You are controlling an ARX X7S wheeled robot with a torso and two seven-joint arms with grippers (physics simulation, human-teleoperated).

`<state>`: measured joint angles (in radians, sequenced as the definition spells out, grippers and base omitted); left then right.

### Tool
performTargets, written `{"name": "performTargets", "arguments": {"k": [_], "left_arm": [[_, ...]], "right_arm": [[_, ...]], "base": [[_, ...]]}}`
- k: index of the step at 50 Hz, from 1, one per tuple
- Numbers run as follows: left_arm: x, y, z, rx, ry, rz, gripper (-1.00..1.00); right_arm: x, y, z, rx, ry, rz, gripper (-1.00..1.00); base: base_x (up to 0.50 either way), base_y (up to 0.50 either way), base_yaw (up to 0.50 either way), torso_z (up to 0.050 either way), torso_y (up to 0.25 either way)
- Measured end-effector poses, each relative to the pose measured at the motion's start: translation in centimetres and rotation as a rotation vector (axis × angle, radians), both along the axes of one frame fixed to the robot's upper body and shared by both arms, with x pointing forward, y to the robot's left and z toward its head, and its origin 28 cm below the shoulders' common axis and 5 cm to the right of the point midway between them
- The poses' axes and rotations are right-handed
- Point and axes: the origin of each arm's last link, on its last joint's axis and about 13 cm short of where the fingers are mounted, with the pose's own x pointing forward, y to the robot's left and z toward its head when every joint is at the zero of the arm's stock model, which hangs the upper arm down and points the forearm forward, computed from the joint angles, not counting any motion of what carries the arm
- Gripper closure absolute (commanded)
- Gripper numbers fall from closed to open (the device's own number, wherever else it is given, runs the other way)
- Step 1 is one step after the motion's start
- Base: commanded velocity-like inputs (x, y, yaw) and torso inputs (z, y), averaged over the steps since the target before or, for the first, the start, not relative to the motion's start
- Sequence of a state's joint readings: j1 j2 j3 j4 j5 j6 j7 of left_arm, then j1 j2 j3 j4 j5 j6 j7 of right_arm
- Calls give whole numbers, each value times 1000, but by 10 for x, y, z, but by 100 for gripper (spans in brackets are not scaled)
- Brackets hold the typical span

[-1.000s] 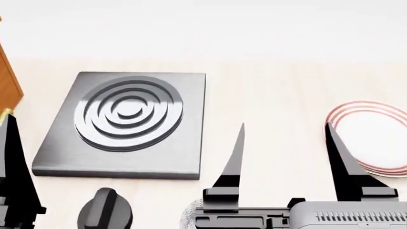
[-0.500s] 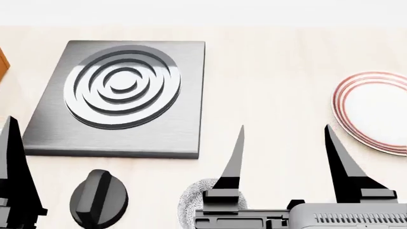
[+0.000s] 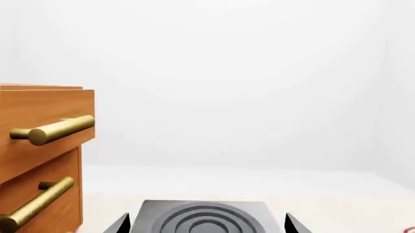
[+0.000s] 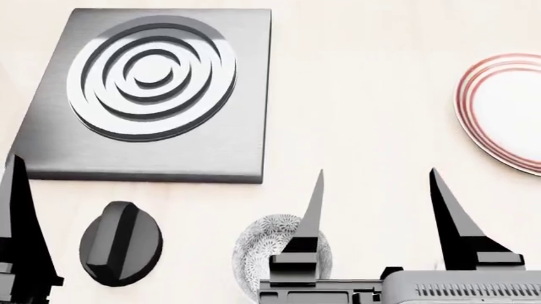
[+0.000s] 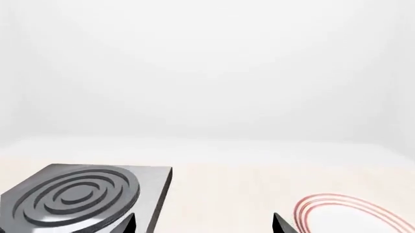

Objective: Pick the akita bowl next to the ramekin and place it on the plate.

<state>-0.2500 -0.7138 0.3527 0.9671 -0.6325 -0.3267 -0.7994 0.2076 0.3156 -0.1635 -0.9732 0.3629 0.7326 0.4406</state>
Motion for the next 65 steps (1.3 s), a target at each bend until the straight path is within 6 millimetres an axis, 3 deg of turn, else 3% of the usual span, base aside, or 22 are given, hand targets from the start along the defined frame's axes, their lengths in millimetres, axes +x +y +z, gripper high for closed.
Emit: {"name": "performTargets", "arguments": {"k": [20, 34, 65], "left_arm": [[1, 0, 0, 2, -1, 4, -100], [1, 0, 0, -1, -3, 1, -100], [0, 0, -4, -4, 1, -4, -100]], "right_arm": [[1, 0, 0, -3, 5, 0, -100], [0, 0, 0, -3, 16, -3, -100], [-2, -2, 0, 103, 212, 91, -100]], "base": [[0, 0, 0, -5, -130], [0, 0, 0, 0, 0], [0, 0, 0, 0, 0]]}}
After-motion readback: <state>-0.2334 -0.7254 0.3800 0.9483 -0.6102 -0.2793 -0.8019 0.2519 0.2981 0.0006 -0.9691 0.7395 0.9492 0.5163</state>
